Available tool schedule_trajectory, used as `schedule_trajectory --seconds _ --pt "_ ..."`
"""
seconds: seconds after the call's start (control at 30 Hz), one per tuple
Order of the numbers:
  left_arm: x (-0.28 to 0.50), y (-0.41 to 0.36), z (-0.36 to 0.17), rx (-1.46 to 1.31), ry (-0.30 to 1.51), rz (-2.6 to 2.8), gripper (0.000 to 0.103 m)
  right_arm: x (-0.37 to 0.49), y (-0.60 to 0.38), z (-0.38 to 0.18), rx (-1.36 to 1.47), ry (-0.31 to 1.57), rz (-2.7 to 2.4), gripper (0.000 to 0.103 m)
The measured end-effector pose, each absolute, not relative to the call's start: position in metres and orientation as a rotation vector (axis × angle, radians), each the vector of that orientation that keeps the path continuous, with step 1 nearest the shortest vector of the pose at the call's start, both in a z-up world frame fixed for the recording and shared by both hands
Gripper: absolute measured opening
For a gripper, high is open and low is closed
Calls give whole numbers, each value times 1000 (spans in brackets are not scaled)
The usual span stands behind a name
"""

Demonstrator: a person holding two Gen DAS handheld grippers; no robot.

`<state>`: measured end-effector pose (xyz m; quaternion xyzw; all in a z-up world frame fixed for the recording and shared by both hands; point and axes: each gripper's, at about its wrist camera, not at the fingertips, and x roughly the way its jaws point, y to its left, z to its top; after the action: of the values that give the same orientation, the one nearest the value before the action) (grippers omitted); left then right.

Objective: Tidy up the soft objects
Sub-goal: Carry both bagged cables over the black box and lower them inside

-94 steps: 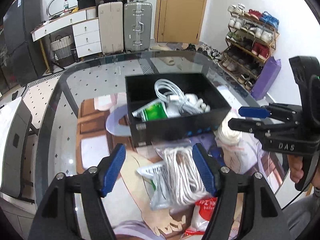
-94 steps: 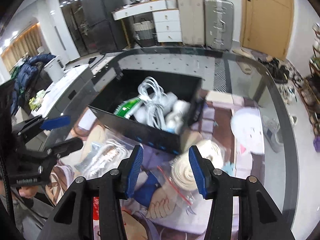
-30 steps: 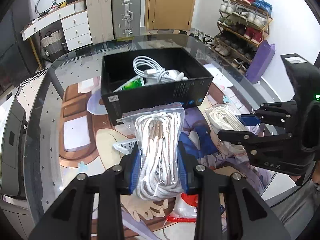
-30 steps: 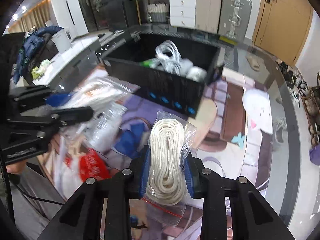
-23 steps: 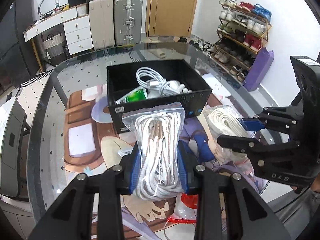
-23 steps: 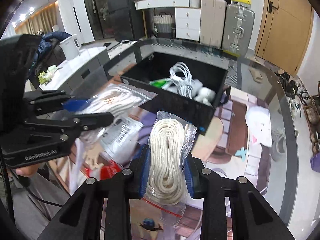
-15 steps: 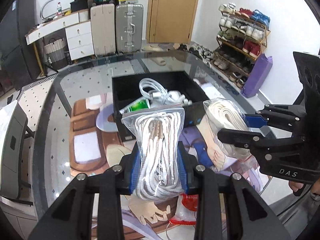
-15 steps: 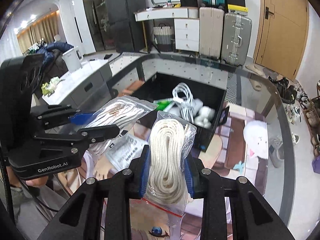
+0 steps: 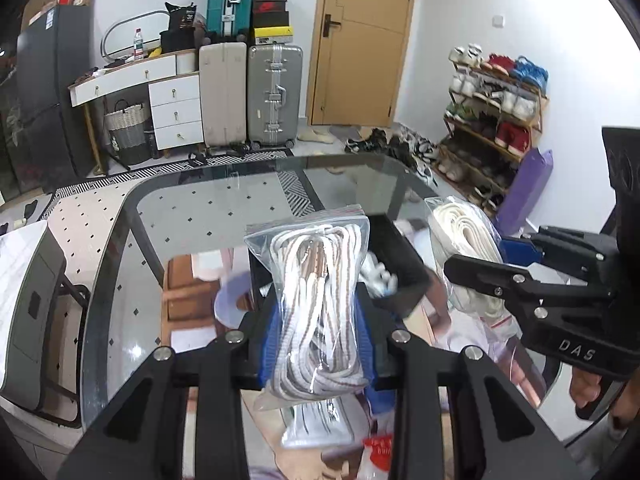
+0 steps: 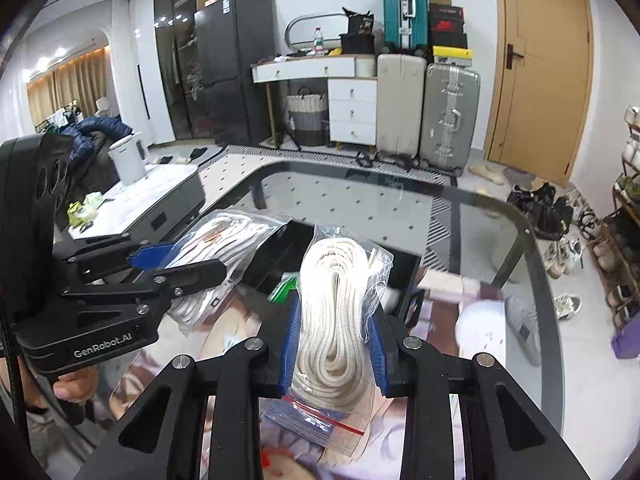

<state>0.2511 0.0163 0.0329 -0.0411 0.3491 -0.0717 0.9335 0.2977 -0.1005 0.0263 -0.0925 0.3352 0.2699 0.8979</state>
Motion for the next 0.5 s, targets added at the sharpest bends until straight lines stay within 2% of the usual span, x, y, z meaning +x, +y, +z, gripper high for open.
schedule_trajectory --seconds 0.5 --pt "302 24 13 -146 706 -121 32 352 -86 17 -145 679 493 30"
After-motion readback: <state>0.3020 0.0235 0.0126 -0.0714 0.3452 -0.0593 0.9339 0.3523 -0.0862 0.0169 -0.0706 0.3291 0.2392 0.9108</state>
